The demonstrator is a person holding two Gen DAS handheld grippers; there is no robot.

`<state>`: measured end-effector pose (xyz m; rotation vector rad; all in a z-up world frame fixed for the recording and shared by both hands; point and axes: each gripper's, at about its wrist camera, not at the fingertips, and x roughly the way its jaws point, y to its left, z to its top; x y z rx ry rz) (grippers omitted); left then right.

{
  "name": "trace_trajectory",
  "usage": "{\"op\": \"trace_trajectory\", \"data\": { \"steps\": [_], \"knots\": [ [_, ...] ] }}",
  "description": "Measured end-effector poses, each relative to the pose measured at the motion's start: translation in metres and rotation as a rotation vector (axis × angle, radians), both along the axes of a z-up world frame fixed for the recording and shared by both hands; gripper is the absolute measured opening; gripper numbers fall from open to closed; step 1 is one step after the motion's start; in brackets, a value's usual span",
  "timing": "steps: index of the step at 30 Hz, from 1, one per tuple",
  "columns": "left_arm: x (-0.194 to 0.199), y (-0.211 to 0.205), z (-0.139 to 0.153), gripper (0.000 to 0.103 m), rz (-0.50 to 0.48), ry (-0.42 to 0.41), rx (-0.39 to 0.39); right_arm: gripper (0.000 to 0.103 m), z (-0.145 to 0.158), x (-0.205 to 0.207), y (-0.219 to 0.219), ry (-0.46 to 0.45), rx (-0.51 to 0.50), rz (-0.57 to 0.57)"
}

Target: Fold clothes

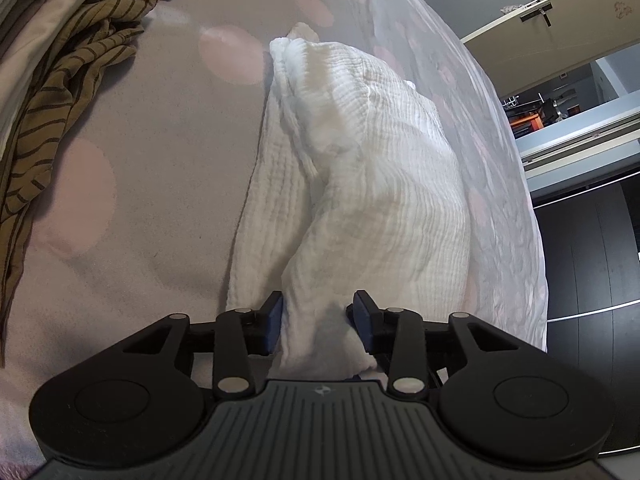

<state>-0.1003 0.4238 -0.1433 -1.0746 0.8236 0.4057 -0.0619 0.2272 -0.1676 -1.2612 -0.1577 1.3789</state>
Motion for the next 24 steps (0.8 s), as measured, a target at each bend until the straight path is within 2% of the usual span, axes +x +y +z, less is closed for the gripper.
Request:
{"op": "trace_trajectory", "data": {
  "steps": [1, 3, 6, 10, 14, 18, 24],
  "knots": [
    [0.000, 0.000, 0.000, 0.037, 0.003, -0.003, 0.002, 0.018, 0.000, 0.000, 0.000, -0.001, -0.003, 0.002],
    [-0.002, 0.000, 0.001, 0.041, 0.014, -0.009, 0.005, 0.010, 0.002, 0.001, 0.001, 0.001, -0.001, -0.002],
    [-0.005, 0.002, 0.003, 0.045, 0.043, -0.019, 0.009, 0.009, 0.008, 0.005, 0.003, 0.025, 0.010, -0.022],
    [-0.009, 0.004, 0.004, 0.048, 0.070, -0.035, 0.005, 0.008, 0.022, 0.017, 0.004, 0.109, 0.065, -0.094],
    [-0.016, 0.008, 0.003, 0.050, 0.105, -0.086, -0.031, 0.008, 0.037, 0.038, 0.001, 0.216, 0.160, -0.207],
    [-0.023, 0.013, -0.003, 0.054, 0.142, -0.170, -0.136, 0.008, 0.048, 0.060, -0.001, 0.349, 0.207, -0.314],
    [-0.025, 0.016, -0.028, 0.058, 0.184, -0.300, -0.404, 0.008, 0.058, 0.085, -0.003, 0.490, 0.226, -0.396]
  ]
}}
